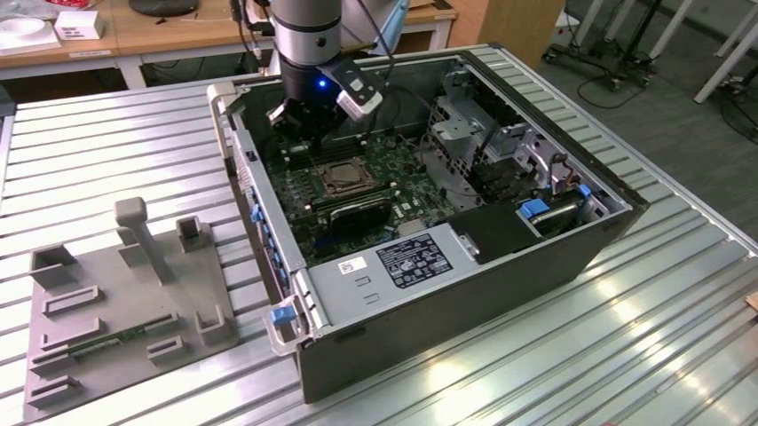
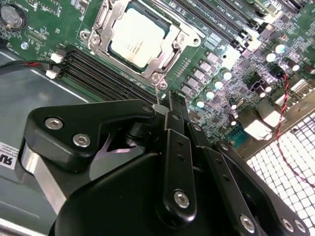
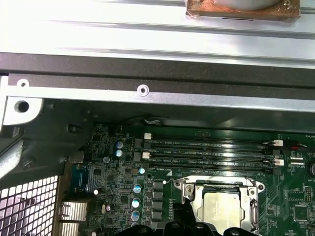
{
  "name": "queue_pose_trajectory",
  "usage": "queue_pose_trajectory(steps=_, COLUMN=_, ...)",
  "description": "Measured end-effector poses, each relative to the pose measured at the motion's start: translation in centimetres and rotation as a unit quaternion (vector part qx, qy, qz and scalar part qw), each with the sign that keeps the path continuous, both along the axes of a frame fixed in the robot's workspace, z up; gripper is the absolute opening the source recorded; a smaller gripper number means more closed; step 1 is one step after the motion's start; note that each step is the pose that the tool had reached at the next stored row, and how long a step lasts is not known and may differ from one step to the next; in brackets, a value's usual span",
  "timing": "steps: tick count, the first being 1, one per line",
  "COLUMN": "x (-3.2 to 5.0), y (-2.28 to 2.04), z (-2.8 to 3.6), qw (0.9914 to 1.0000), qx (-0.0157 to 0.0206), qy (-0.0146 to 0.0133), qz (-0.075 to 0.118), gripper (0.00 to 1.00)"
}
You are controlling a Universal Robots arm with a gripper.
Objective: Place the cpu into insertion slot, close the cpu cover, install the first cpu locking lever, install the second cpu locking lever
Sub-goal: 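Install the first cpu locking lever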
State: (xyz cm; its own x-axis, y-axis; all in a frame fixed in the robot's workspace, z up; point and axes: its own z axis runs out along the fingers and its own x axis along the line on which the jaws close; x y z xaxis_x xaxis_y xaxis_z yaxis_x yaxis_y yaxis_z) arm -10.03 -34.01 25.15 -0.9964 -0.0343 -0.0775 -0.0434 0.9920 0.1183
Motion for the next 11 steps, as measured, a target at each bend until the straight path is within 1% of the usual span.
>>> queue_pose_trajectory(steps=3, x=-0.02, y=0.00, z=0.02, qw=1.00000, qx=-0.0001, qy=0.0001, qz=0.000, gripper=0.11)
queue_pose_trajectory(steps=5, x=-0.23, y=-0.01, z=0.02, qw=1.00000, qx=-0.0002, qy=-0.0008, qz=0.000, gripper=0.11)
queue_pose_trajectory(steps=11, x=-1.41, y=0.00, z=0.00, qw=0.99997, qx=0.0006, qy=-0.0073, qz=0.000, gripper=0.11)
